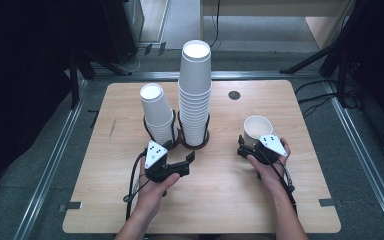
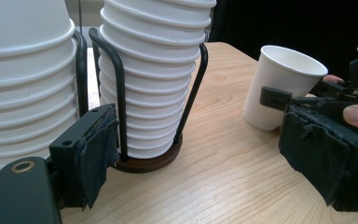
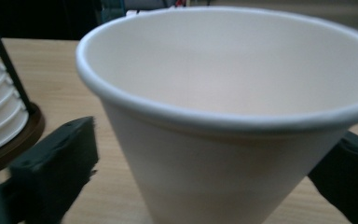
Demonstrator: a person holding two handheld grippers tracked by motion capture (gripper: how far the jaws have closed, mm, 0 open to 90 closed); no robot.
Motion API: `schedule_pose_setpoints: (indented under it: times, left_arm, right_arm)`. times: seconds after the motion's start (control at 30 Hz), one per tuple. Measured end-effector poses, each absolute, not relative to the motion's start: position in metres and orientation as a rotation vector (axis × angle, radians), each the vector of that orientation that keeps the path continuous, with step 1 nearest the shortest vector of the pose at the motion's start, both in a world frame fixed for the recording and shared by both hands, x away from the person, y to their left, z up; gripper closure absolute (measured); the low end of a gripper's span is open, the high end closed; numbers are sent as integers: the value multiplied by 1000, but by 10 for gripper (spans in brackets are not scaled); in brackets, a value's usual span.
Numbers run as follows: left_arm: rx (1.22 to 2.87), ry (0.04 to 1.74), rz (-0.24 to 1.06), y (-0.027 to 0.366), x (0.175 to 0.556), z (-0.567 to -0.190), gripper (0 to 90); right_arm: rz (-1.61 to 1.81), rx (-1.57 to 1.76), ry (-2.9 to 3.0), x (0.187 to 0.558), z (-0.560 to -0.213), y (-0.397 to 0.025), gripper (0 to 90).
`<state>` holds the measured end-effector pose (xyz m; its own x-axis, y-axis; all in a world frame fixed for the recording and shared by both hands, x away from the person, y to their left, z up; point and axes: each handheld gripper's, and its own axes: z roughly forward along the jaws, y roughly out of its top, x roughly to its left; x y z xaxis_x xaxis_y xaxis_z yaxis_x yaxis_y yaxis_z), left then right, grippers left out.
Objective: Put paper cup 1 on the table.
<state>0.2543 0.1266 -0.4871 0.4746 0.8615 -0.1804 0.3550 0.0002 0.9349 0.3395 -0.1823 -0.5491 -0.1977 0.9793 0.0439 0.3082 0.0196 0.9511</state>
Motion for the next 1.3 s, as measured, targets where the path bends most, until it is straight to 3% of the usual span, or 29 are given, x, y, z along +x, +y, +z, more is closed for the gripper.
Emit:
schedule_pose_setpoints:
  times: [0.53, 1.3]
  left_arm:
    - [1569, 1079, 598, 118, 258, -479, 126]
    - [1495, 1052, 705, 111, 286, -434, 101]
  right_arm:
    - [1309, 1367, 1618, 316, -533, -191, 0]
    - [1349, 1265, 1676, 292, -494, -192, 0]
